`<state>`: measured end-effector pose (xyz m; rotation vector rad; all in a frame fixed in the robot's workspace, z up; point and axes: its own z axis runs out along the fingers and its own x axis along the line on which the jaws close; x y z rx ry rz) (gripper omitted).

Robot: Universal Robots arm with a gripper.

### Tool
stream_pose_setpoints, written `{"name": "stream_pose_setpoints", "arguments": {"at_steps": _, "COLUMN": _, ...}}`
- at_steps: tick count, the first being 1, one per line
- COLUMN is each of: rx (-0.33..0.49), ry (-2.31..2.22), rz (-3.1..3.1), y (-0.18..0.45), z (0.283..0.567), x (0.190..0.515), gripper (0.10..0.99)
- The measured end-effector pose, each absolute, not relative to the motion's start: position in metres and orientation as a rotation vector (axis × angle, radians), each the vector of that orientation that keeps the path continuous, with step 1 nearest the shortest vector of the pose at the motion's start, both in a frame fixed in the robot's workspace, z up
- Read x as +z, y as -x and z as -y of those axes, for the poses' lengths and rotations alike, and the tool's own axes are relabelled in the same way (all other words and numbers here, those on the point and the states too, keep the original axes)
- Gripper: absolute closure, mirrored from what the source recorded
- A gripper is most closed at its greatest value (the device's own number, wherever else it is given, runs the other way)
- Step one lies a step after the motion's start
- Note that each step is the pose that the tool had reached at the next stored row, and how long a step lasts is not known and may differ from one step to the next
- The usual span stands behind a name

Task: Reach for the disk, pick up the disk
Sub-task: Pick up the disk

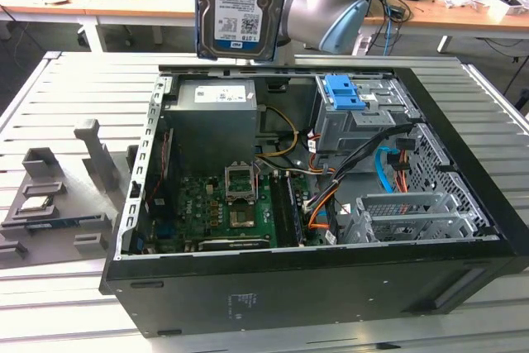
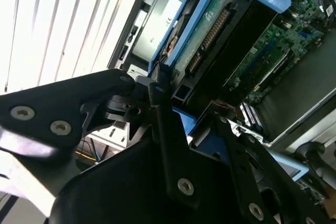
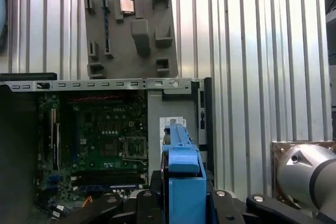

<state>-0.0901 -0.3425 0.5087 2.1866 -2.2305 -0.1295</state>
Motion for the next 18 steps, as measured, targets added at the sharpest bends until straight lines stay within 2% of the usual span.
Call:
{"name": "stream_pose_setpoints", "arguments": {"at_steps": 2, "rx": -0.150, "ry": -2.190, "rz": 2.245, "y": 0.089, "z": 0.345, "x": 0.508, "gripper": 0.722}}
{"name": "stream_pose_setpoints", "arguments": {"at_steps": 18, "rx": -0.151, "ry": -2.156, "rz": 2.279, "y": 0.058, "z": 0.346, "x": 0.481, "gripper": 0.722}}
